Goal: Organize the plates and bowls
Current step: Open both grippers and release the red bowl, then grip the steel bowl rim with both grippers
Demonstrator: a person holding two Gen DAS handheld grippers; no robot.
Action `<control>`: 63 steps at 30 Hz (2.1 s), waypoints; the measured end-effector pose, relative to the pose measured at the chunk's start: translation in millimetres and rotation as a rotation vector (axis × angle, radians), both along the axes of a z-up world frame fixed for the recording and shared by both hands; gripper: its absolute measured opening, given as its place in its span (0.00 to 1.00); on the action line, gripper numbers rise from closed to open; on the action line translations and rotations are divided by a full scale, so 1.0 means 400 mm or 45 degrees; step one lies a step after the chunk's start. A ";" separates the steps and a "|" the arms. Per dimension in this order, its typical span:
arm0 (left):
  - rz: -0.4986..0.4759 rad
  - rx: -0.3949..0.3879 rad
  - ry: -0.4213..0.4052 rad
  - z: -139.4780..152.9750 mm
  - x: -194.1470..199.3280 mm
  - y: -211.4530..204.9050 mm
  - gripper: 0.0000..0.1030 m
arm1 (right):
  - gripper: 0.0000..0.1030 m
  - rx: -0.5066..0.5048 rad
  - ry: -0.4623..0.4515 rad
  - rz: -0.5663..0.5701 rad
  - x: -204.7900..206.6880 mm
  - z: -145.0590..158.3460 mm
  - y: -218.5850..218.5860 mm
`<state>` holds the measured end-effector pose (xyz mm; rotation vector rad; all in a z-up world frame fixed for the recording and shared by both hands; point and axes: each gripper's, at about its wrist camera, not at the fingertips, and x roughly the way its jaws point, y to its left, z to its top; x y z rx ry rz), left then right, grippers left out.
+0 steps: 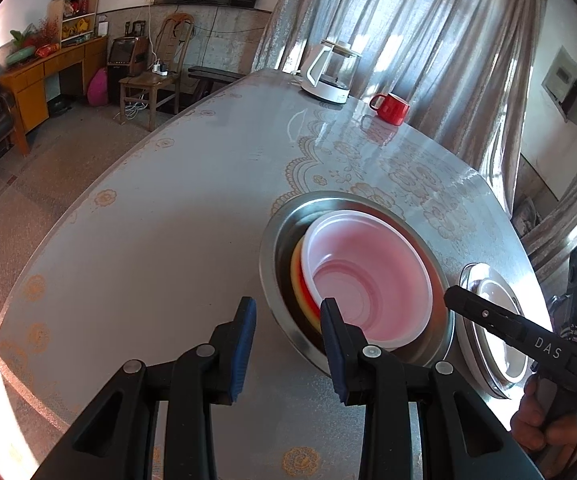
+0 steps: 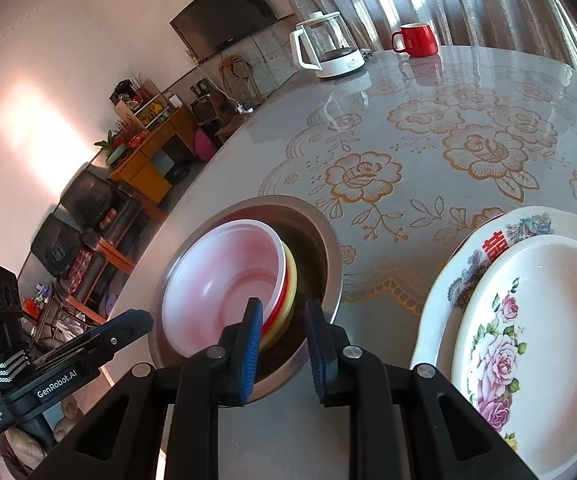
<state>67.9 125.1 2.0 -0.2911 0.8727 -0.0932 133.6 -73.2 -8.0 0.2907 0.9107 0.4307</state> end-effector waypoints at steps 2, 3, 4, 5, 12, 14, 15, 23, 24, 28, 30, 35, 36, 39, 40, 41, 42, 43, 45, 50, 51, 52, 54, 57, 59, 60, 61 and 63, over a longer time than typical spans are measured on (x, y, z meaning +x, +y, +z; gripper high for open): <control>0.013 -0.012 0.006 -0.002 -0.001 0.011 0.33 | 0.20 0.007 0.002 -0.011 0.000 0.000 -0.008; 0.021 -0.018 0.007 -0.003 -0.002 0.017 0.33 | 0.20 0.008 0.002 -0.016 -0.001 0.001 -0.012; 0.027 -0.023 0.009 -0.004 -0.002 0.022 0.33 | 0.20 0.003 0.003 -0.025 -0.002 0.000 -0.015; 0.037 -0.026 0.011 -0.006 -0.002 0.028 0.33 | 0.20 0.003 0.006 -0.030 -0.002 -0.001 -0.019; 0.083 -0.055 0.039 -0.024 -0.006 0.065 0.33 | 0.21 0.030 0.039 -0.065 0.004 -0.019 -0.044; 0.084 -0.070 0.041 -0.027 -0.007 0.068 0.33 | 0.21 0.051 0.044 -0.061 0.005 -0.022 -0.047; 0.082 -0.073 0.043 -0.029 -0.006 0.067 0.33 | 0.21 0.066 0.048 -0.056 0.007 -0.024 -0.048; 0.066 -0.091 0.034 -0.031 -0.001 0.067 0.33 | 0.24 0.077 0.061 -0.036 0.005 -0.034 -0.044; 0.064 -0.089 0.032 -0.030 0.000 0.066 0.33 | 0.24 0.070 0.061 -0.036 0.005 -0.036 -0.044; 0.072 -0.078 0.020 -0.030 0.004 0.066 0.33 | 0.24 0.053 0.059 -0.035 0.004 -0.041 -0.044; 0.070 -0.068 0.013 -0.029 0.004 0.065 0.33 | 0.24 0.050 0.063 -0.031 0.006 -0.044 -0.044; 0.065 -0.045 0.003 -0.026 0.007 0.062 0.33 | 0.24 0.037 0.061 -0.014 0.007 -0.047 -0.035; 0.064 -0.041 0.002 -0.025 0.009 0.061 0.33 | 0.24 0.029 0.059 -0.011 0.008 -0.047 -0.032; 0.054 -0.042 0.008 -0.024 0.015 0.058 0.33 | 0.24 0.013 0.051 -0.007 0.008 -0.048 -0.030; 0.048 -0.053 0.017 -0.025 0.019 0.058 0.33 | 0.25 0.011 0.049 -0.006 0.008 -0.048 -0.029; 0.045 -0.066 0.029 -0.025 0.024 0.058 0.33 | 0.25 0.008 0.048 -0.005 0.008 -0.048 -0.029; 0.045 -0.070 0.036 -0.025 0.027 0.058 0.33 | 0.25 0.004 0.046 -0.006 0.008 -0.048 -0.028; 0.042 -0.067 0.038 -0.025 0.029 0.056 0.33 | 0.26 0.001 0.044 -0.006 0.008 -0.048 -0.028; 0.029 -0.059 0.039 -0.026 0.033 0.050 0.33 | 0.26 -0.002 0.040 -0.004 0.007 -0.049 -0.028; -0.007 -0.020 0.020 -0.034 0.038 0.035 0.33 | 0.27 -0.011 0.031 -0.002 0.006 -0.050 -0.027; -0.017 -0.019 0.022 -0.037 0.040 0.035 0.33 | 0.28 -0.018 0.027 -0.001 0.006 -0.050 -0.026; -0.026 -0.024 0.026 -0.041 0.043 0.035 0.33 | 0.28 -0.024 0.023 -0.002 0.006 -0.050 -0.025; -0.040 -0.044 0.032 -0.048 0.050 0.039 0.33 | 0.28 -0.032 0.017 -0.002 0.007 -0.048 -0.022; -0.044 -0.059 0.032 -0.055 0.054 0.043 0.34 | 0.28 -0.041 0.009 -0.003 0.006 -0.048 -0.020; -0.044 -0.050 0.022 -0.056 0.054 0.040 0.35 | 0.28 -0.045 0.006 -0.003 0.007 -0.049 -0.019; -0.045 -0.048 0.020 -0.057 0.054 0.039 0.36 | 0.28 -0.049 0.004 -0.002 0.007 -0.049 -0.018; -0.042 -0.049 0.021 -0.059 0.054 0.038 0.37 | 0.28 -0.054 0.001 -0.001 0.007 -0.049 -0.017; -0.038 -0.063 0.025 -0.062 0.058 0.040 0.37 | 0.28 -0.056 0.000 -0.002 0.009 -0.050 -0.015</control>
